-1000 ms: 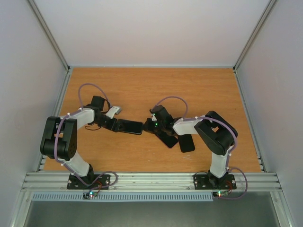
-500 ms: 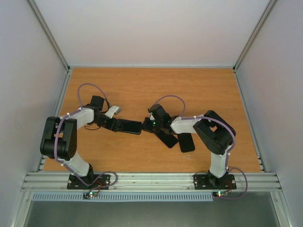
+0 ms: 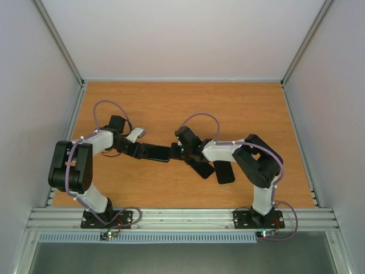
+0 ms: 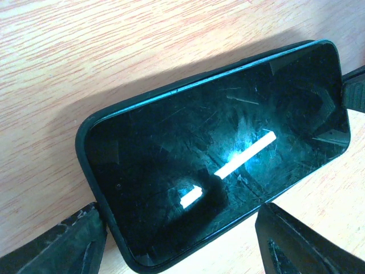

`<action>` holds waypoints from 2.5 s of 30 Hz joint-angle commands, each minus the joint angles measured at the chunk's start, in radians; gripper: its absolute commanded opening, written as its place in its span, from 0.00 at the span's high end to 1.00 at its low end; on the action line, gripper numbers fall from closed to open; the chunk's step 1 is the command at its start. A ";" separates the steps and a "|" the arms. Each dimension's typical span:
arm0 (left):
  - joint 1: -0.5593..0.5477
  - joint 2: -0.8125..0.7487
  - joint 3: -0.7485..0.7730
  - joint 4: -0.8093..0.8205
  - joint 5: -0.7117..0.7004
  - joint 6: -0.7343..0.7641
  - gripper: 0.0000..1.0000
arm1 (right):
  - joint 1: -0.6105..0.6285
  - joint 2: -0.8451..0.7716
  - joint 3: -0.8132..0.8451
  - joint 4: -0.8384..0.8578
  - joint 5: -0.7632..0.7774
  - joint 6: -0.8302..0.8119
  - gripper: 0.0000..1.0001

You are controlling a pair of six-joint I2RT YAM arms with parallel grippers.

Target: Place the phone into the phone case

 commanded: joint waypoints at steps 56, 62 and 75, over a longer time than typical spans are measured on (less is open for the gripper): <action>-0.032 0.021 0.003 0.001 0.118 0.027 0.28 | 0.090 -0.145 0.018 -0.180 0.307 -0.257 0.99; -0.032 0.023 0.004 -0.001 0.115 0.027 0.28 | 0.090 -0.106 0.069 -0.190 0.287 -0.287 0.99; -0.033 0.024 0.004 0.000 0.114 0.027 0.28 | 0.090 -0.040 0.113 -0.221 0.314 -0.288 0.99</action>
